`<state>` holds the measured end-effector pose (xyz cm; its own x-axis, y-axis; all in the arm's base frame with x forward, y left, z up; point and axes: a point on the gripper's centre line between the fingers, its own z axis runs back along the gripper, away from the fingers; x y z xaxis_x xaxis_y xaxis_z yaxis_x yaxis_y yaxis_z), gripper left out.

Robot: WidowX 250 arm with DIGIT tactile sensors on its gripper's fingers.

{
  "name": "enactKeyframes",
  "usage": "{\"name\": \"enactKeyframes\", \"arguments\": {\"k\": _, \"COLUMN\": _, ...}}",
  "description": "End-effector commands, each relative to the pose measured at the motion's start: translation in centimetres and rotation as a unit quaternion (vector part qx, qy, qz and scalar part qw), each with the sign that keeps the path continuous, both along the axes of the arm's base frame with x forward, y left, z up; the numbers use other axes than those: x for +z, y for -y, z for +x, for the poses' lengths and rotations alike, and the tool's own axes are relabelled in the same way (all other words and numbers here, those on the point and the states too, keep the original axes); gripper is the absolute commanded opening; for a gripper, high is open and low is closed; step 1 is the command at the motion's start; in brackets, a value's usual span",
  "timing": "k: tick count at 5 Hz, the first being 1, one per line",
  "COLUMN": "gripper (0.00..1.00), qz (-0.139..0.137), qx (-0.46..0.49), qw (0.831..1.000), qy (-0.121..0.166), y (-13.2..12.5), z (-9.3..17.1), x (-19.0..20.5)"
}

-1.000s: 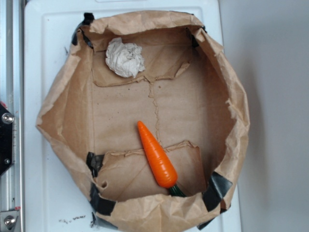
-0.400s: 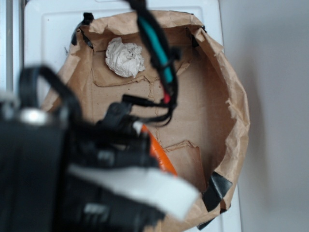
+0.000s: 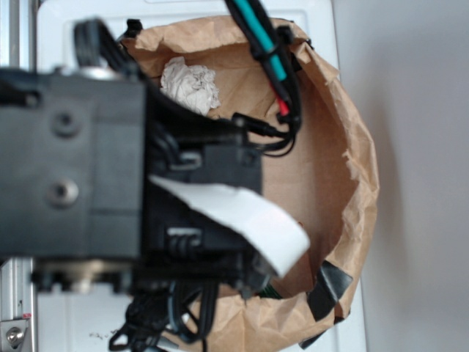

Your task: Grab the carrot.

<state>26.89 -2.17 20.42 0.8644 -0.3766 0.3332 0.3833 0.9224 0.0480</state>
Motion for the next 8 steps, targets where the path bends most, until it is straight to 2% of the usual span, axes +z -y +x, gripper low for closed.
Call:
{"name": "enactKeyframes", "arguments": {"k": 1, "gripper": 1.0, "qz": -0.002, "qx": 0.006, "qw": 1.0, "qy": 0.017, "y": 0.4, "z": 0.1, "x": 1.3}}
{"name": "enactKeyframes", "arguments": {"k": 2, "gripper": 1.0, "qz": 0.027, "qx": -0.118, "qw": 0.991, "qy": 0.058, "y": 2.3, "z": 1.1, "x": 0.4}}
{"name": "enactKeyframes", "arguments": {"k": 3, "gripper": 1.0, "qz": 0.043, "qx": -0.242, "qw": 0.968, "qy": 0.057, "y": 2.0, "z": 1.3, "x": 0.1}}
{"name": "enactKeyframes", "arguments": {"k": 4, "gripper": 1.0, "qz": 0.064, "qx": -0.353, "qw": 0.931, "qy": 0.059, "y": 1.0, "z": 1.6, "x": 0.1}}
{"name": "enactKeyframes", "arguments": {"k": 5, "gripper": 1.0, "qz": 0.062, "qx": -0.356, "qw": 0.932, "qy": 0.02, "y": -0.4, "z": 2.6, "x": -1.5}}
{"name": "enactKeyframes", "arguments": {"k": 6, "gripper": 1.0, "qz": 0.079, "qx": -0.347, "qw": 0.935, "qy": 0.004, "y": -1.6, "z": 3.9, "x": -3.4}}
{"name": "enactKeyframes", "arguments": {"k": 7, "gripper": 1.0, "qz": 0.099, "qx": -0.38, "qw": 0.919, "qy": 0.028, "y": -0.1, "z": 3.4, "x": -5.8}}
{"name": "enactKeyframes", "arguments": {"k": 8, "gripper": 1.0, "qz": 0.104, "qx": -0.416, "qw": 0.903, "qy": 0.041, "y": 1.9, "z": 2.6, "x": -7.8}}
